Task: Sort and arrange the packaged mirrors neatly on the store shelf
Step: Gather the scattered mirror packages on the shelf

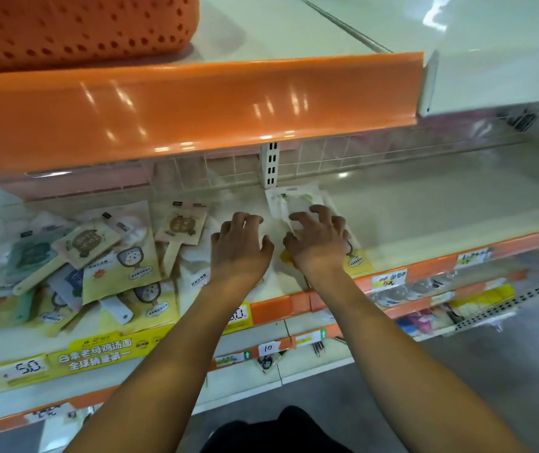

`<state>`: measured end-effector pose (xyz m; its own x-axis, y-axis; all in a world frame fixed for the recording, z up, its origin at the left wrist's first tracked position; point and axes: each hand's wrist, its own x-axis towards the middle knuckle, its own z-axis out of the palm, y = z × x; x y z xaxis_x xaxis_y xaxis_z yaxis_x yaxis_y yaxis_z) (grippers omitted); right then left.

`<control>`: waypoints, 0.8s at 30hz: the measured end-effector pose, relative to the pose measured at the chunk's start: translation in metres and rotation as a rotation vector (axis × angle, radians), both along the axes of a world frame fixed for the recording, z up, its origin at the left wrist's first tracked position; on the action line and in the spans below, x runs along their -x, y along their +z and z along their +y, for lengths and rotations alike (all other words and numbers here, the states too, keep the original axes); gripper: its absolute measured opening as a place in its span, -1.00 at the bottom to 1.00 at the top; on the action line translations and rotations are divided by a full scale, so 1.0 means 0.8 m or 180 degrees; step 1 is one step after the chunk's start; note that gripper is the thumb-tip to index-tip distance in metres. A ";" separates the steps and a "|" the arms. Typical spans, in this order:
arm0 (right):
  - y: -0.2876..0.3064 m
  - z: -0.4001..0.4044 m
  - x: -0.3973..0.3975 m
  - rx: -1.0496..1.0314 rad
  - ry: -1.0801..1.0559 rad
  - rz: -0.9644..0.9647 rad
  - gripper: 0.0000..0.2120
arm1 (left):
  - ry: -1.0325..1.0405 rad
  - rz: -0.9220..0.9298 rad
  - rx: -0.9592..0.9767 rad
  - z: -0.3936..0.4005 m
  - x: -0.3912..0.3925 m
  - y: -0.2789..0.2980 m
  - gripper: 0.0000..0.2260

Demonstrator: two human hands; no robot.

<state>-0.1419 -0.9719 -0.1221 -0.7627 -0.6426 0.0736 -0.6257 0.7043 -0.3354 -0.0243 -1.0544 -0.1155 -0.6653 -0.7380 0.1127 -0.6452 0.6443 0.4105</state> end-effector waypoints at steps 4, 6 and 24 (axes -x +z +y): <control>-0.011 0.007 0.010 -0.0207 0.0040 -0.0076 -0.57 | 0.0089 -0.0099 -0.0037 0.008 0.007 -0.001 -0.66; -0.023 0.011 0.013 -0.0336 0.0089 -0.0150 -0.55 | 0.0132 -0.0137 -0.0052 0.012 0.009 -0.004 -0.65; -0.059 0.028 0.016 -0.0431 0.0508 0.0151 -0.42 | 0.0502 -0.0120 0.0093 0.034 0.018 -0.015 -0.65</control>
